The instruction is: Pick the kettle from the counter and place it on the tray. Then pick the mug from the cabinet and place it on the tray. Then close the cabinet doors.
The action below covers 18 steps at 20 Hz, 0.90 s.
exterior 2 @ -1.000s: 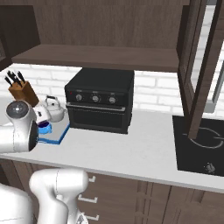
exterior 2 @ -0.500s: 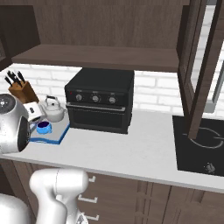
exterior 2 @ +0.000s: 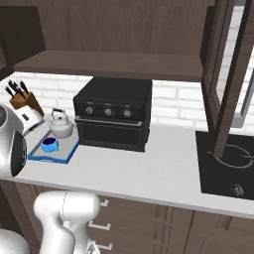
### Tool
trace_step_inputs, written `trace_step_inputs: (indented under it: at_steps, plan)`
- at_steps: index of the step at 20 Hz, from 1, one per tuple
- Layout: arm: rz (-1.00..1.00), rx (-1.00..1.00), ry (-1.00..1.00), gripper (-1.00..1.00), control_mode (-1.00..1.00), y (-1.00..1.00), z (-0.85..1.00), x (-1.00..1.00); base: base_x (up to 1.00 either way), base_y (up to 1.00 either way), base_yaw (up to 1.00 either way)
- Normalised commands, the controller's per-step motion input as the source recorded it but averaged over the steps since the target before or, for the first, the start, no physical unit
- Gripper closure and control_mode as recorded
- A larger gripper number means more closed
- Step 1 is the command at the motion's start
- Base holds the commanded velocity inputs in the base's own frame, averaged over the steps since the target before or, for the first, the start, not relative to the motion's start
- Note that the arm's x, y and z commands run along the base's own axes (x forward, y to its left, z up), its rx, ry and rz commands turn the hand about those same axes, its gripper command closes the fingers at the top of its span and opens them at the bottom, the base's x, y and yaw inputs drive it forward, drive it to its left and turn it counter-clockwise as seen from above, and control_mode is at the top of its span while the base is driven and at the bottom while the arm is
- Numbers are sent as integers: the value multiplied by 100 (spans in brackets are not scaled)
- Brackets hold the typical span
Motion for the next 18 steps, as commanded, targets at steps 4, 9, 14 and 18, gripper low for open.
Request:
trace_step_inputs:
  at_steps: [4, 9, 14, 18]
  plan:
    - [22, -3, -20, -100, -100, -6, 25, -26, 0, 0, 0]
    - [41, 0, -33, -100, -100, 1, 13, -18, 0, 0, 0]
    - [46, 0, -38, -100, -100, 11, 27, -35, 0, 0, 0]
    - [14, 0, -23, -100, -100, 39, 16, -50, 0, 0, 0]
